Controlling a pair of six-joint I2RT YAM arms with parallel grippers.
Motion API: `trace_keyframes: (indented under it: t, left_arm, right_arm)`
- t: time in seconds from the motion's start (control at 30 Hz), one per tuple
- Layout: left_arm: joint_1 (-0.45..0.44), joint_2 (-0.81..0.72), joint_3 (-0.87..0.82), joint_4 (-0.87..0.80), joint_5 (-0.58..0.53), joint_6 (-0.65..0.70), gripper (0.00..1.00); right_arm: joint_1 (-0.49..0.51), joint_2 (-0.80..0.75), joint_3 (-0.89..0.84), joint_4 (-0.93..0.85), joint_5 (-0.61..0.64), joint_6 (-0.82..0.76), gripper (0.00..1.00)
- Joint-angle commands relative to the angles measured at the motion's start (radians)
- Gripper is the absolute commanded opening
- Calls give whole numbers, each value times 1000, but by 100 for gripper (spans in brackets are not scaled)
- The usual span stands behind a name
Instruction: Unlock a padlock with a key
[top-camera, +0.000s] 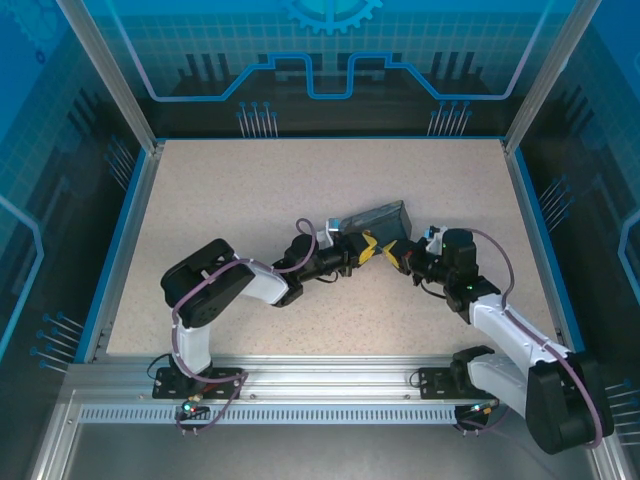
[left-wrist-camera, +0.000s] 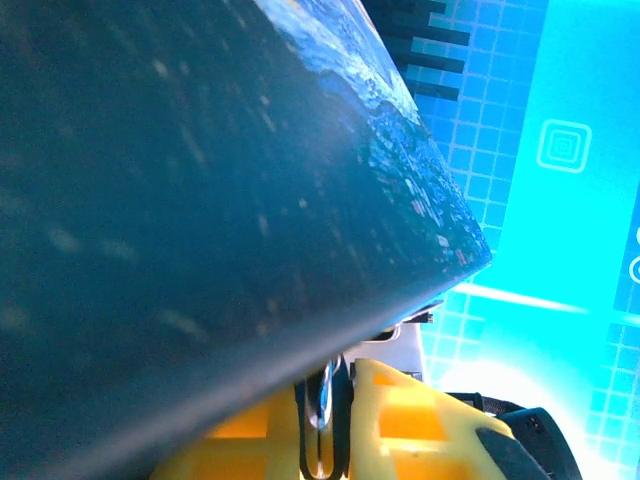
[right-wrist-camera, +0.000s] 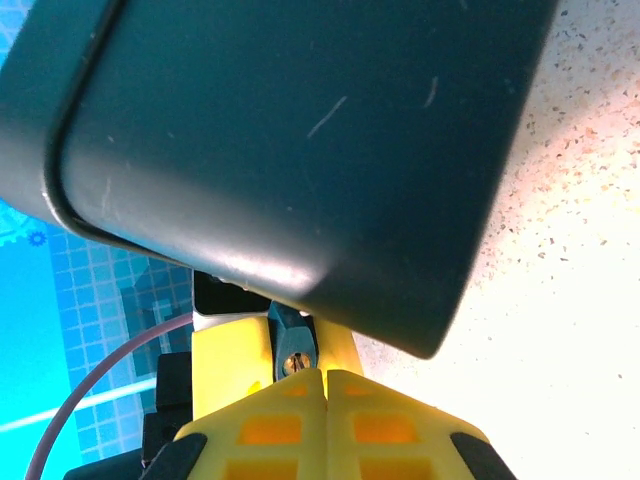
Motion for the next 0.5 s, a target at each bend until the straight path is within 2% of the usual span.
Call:
trace_keyframes:
  t: [0.0, 0.47]
  left_arm:
    - [-9, 11, 7, 131, 0, -34, 0]
    - [-9, 10, 0, 140, 11, -34, 0]
  right_arm:
    - [11, -4, 25, -56, -23, 29, 0]
    - [15, 47, 24, 36, 95, 125, 0]
